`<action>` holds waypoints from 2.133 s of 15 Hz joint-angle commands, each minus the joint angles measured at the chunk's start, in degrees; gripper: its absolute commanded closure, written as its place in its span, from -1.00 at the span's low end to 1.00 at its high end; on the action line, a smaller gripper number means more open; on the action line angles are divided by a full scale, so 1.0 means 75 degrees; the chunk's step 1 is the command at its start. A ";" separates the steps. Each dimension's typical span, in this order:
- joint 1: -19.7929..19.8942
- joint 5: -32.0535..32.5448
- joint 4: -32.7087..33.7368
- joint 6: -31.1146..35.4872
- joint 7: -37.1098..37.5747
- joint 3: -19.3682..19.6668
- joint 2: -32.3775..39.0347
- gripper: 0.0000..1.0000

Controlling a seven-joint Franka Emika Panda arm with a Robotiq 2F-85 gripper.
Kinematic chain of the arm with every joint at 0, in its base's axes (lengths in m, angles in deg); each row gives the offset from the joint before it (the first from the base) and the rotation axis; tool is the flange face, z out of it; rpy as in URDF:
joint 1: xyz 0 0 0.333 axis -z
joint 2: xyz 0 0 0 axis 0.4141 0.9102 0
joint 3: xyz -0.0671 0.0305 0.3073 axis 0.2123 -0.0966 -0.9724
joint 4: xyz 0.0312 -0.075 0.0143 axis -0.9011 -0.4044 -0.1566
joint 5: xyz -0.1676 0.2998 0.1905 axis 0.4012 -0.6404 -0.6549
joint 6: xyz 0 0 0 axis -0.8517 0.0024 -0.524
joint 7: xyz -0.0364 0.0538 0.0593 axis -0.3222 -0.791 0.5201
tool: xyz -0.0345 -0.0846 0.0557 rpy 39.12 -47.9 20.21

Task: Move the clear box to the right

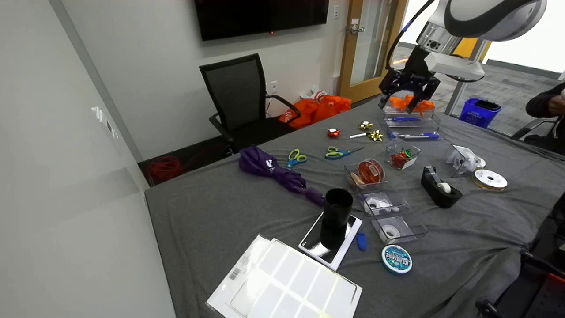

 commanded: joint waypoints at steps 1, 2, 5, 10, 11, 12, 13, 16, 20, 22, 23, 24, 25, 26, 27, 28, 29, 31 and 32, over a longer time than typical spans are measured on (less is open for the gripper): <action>0.0309 0.0087 0.0910 -0.0241 -0.0728 0.0193 0.0935 -1.00; 0.0385 0.0104 0.1116 -0.0320 -0.0931 0.0241 0.1159 -1.00; 0.0606 0.0384 0.1856 -0.1151 -0.1472 0.0348 0.1912 -1.00; 0.0912 0.0900 0.3115 -0.2565 -0.2397 0.0371 0.3093 -1.00; 0.0974 0.0981 0.3288 -0.2599 -0.2683 0.0353 0.3281 -1.00; 0.1045 0.1034 0.3403 -0.2459 -0.3022 0.0325 0.3444 -1.00; 0.1127 0.1066 0.3530 -0.2360 -0.3355 0.0298 0.3604 -1.00; 0.1532 0.0844 0.3800 -0.1902 -0.4697 0.0094 0.4023 -1.00; 0.1713 0.0588 0.3724 -0.1818 -0.5099 -0.0018 0.4078 -1.00; 0.1941 0.0357 0.3849 -0.1720 -0.5496 -0.0158 0.4246 -1.00; 0.1980 0.0338 0.3878 -0.1711 -0.5550 -0.0184 0.4275 -1.00; 0.1985 0.0335 0.3895 -0.1711 -0.5560 -0.0199 0.4278 -1.00; 0.1981 0.0332 0.3910 -0.1711 -0.5561 -0.0214 0.4278 -1.00; 0.1932 0.0407 0.3950 -0.1725 -0.5451 -0.0176 0.4332 -1.00; 0.1905 0.0455 0.3999 -0.1627 -0.5327 -0.0134 0.4451 -1.00; 0.1884 0.0515 0.4063 -0.1629 -0.5174 -0.0093 0.4558 -1.00; 0.1882 0.0551 0.4126 -0.1611 -0.5045 -0.0073 0.4674 -1.00; 0.1901 0.0591 0.4190 -0.1531 -0.4871 -0.0064 0.4888 -1.00; 0.1913 0.0604 0.4240 -0.1491 -0.4834 -0.0070 0.5002 -1.00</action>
